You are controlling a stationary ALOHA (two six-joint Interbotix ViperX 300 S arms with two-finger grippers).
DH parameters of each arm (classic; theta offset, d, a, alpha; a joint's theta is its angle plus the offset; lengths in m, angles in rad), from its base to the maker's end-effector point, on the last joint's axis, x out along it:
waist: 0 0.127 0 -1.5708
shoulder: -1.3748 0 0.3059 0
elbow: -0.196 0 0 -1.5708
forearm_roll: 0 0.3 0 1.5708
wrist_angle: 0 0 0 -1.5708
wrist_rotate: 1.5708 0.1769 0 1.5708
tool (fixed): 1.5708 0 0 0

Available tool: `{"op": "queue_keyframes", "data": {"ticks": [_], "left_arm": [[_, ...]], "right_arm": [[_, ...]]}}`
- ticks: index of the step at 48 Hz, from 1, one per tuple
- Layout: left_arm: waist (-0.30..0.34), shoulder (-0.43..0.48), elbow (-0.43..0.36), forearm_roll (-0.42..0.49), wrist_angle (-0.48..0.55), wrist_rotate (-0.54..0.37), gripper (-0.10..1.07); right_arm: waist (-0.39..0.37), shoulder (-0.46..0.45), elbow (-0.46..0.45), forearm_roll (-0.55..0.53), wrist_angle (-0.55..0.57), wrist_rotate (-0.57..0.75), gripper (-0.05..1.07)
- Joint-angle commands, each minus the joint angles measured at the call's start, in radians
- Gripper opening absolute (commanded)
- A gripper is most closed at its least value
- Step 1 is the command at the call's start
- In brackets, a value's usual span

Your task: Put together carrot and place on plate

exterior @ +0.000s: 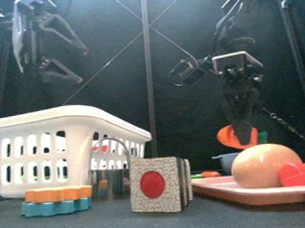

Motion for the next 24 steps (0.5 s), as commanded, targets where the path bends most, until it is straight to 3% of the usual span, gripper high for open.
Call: {"op": "queue_keyframes", "data": {"ticks": [1,8,24], "left_arm": [[0.04,-0.021,-0.002,0.025,-0.051,0.002,1.02],[0.092,-0.023,0.018,0.023,-0.109,0.0,1.02],[0.087,-0.023,0.041,0.028,-0.202,0.003,1.02]], "right_arm": [[0.002,-0.014,-0.011,-0.002,-0.018,0.003,0.55],[0.002,-0.014,-0.011,-0.006,-0.02,0.003,0.55],[0.005,-0.009,-0.005,-0.04,-0.014,0.002,0.56]]}}
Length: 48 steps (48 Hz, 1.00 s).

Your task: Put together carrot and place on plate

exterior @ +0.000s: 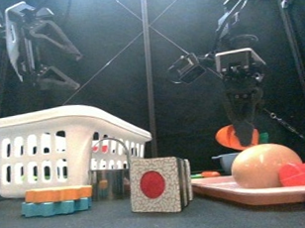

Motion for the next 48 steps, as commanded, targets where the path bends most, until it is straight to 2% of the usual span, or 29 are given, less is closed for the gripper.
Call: {"op": "queue_keyframes", "data": {"ticks": [1,9,18,24,29,39,48], "left_arm": [[-0.003,-0.002,-0.009,0.008,-0.017,0.003,1.02],[0.038,-0.002,0.02,0.052,-0.012,0.006,1.02],[0.133,-0.006,0.038,0.144,-0.018,0.008,1.02],[0.183,-0.006,0.029,0.173,-0.026,0.008,1.02],[0.212,-0.006,0.034,0.175,-0.029,0.008,1.02],[0.215,-0.006,0.089,0.176,-0.011,0.006,1.02],[0.215,-0.032,0.106,0.179,0.011,0.006,1.02]], "right_arm": [[-0.002,-0.015,-0.003,-0.02,0.003,0.003,0.56],[-0.006,-0.005,0.008,-0.026,-0.012,0.009,0.65],[-0.014,0.012,0.006,-0.043,-0.02,0.086,0.91],[-0.015,0.002,0.0,-0.052,0.002,0.097,1.02],[-0.014,-0.008,-0.012,-0.04,0.008,0.107,1.03],[-0.018,-0.037,-0.054,-0.046,0.037,0.138,1.03],[-0.031,-0.043,-0.101,-0.094,-0.011,0.175,1.03]]}}
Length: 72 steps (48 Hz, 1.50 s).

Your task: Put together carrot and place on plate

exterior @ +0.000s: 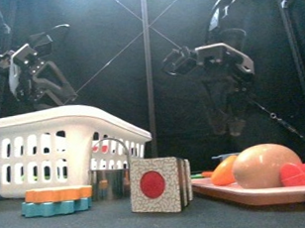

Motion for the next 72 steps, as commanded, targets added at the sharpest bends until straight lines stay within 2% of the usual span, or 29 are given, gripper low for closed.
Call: {"op": "queue_keyframes", "data": {"ticks": [1,7,19,28,36,72], "left_arm": [[0.003,-0.012,-0.011,0.006,0.008,-0.002,1.02],[0.003,-0.025,-0.011,0.006,0.009,-0.002,1.02],[0.005,-0.029,-0.015,0.017,0.011,0.0,1.02],[0.003,-0.075,-0.017,0.074,0.012,0.002,1.02],[0.003,-0.117,0.008,0.058,0.012,0.0,1.02],[0.006,-0.121,0.02,0.051,0.023,0.0,1.02]], "right_arm": [[-0.011,-0.031,-0.035,-0.017,-0.041,0.015,1.03],[-0.025,-0.023,-0.035,0.003,-0.084,0.02,1.03],[-0.025,-0.017,-0.023,0.058,-0.1,0.04,1.03],[-0.029,-0.026,-0.014,-0.029,-0.104,0.176,1.03],[-0.028,-0.032,0.0,-0.089,-0.11,0.249,1.03],[-0.017,-0.035,0.026,-0.057,-0.097,0.256,1.03]]}}
